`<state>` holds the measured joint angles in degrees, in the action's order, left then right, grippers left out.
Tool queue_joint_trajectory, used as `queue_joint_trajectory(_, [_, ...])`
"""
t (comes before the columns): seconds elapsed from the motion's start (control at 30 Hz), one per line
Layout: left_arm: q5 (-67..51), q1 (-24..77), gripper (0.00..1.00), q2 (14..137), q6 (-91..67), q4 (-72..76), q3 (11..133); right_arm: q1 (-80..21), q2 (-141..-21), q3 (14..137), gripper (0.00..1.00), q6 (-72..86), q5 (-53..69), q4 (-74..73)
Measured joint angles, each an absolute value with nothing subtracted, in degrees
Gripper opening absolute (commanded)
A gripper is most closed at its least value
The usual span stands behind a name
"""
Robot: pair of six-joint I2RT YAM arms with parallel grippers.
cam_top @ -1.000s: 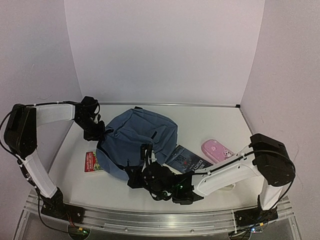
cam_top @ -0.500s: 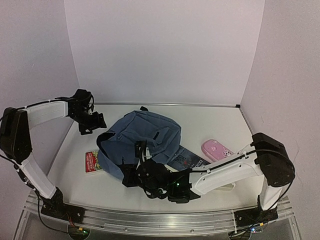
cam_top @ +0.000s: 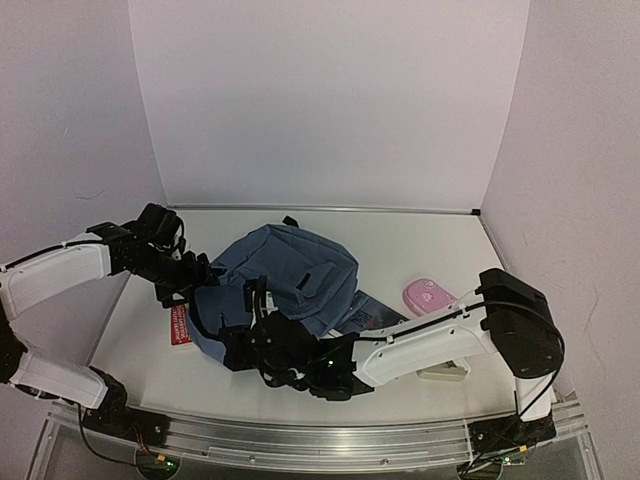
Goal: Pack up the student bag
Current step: Unzip the student bag at the center of the board.
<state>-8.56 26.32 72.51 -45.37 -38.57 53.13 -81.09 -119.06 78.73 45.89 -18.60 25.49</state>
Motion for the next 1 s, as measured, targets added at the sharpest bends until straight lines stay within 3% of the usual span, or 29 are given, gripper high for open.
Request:
queue_joint_trajectory(0.27, [-6.0, 27.0, 0.8, 68.6, -48.3, -45.4, 52.7, -80.9, -119.2, 79.4, 0.0, 45.7, -18.5, 25.3])
queue_joint_trajectory(0.43, [-7.2, 27.2, 0.64, 68.3, -50.0, -46.6, 48.9, -80.7, -119.2, 79.4, 0.0, 45.7, -18.5, 25.3])
queue_joint_trajectory(0.57, [-9.5, 27.9, 0.46, 66.4, -52.3, -45.2, 44.5, -80.7, -119.2, 79.4, 0.0, 45.7, -18.5, 25.3])
queue_joint_trajectory(0.8, [-11.3, 28.2, 0.01, 65.3, -54.1, -40.6, 42.2, -80.7, -119.7, 79.7, 0.0, 45.6, -18.1, 25.3])
queue_joint_trajectory(1.0, [-8.8, 28.3, 0.0, 66.3, -53.7, -39.5, 42.2, -80.2, -119.7, 79.6, 0.0, 45.3, -18.1, 25.2])
